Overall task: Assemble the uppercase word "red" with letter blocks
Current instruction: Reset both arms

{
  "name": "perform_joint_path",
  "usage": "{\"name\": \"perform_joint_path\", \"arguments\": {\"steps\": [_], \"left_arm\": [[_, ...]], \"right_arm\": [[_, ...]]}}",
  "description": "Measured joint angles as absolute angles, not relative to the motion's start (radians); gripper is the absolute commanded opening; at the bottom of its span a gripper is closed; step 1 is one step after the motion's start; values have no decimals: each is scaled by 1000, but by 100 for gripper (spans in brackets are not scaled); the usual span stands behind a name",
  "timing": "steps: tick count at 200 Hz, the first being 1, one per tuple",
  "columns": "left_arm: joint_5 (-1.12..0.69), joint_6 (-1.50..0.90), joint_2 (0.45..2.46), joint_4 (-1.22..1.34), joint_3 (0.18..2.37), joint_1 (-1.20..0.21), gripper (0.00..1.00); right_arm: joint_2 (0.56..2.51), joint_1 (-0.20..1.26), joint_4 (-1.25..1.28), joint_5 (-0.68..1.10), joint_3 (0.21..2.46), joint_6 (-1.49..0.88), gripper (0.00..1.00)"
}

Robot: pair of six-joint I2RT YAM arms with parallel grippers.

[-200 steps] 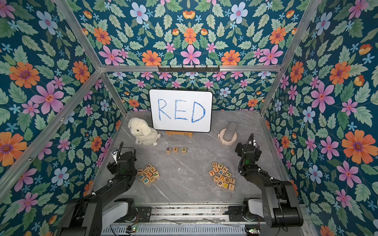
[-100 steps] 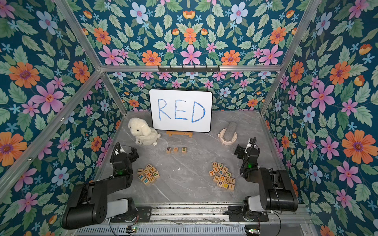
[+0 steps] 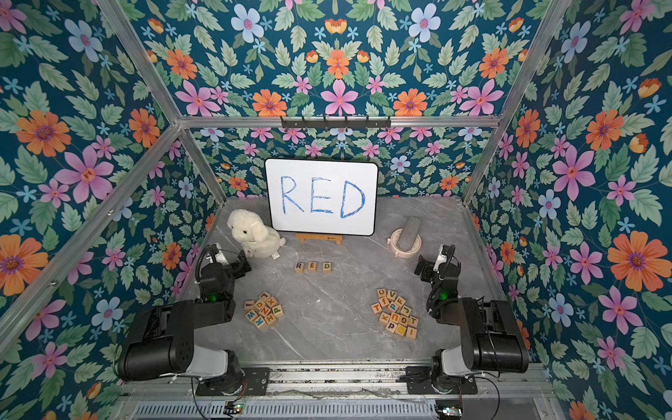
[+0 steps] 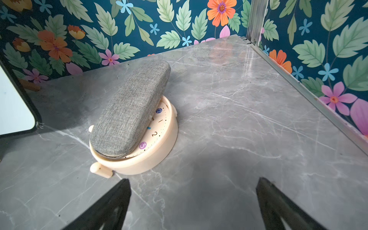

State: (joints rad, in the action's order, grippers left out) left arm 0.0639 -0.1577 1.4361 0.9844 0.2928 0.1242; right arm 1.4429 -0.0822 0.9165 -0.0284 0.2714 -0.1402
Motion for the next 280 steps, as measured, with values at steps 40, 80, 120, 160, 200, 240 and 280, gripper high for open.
{"name": "perform_joint_path", "arguments": {"steps": [40,80,120,160,200,240,280], "left_arm": [[0,-158,1488,1054,269,124,99],[-66,-142,1505,1084,284,125,98],[-133,-118,1520,1137,255,124,99],[-196,-75,1549,1130,305,105,99],[-180,-35,1562,1103,326,56,99],[-150,-20,1608,1197,255,41,99],[-111,-17,1605,1187,284,36,99]], "right_arm": [[1443,-82,916,-28,271,-136,99],[1443,-82,917,-28,271,-133,99],[1443,-81,917,-25,271,-132,99],[1444,-81,917,-18,272,-129,99],[1444,-81,917,-18,272,-129,99],[1444,-81,919,-17,272,-129,99],[1444,-81,920,-11,272,-129,99]]}}
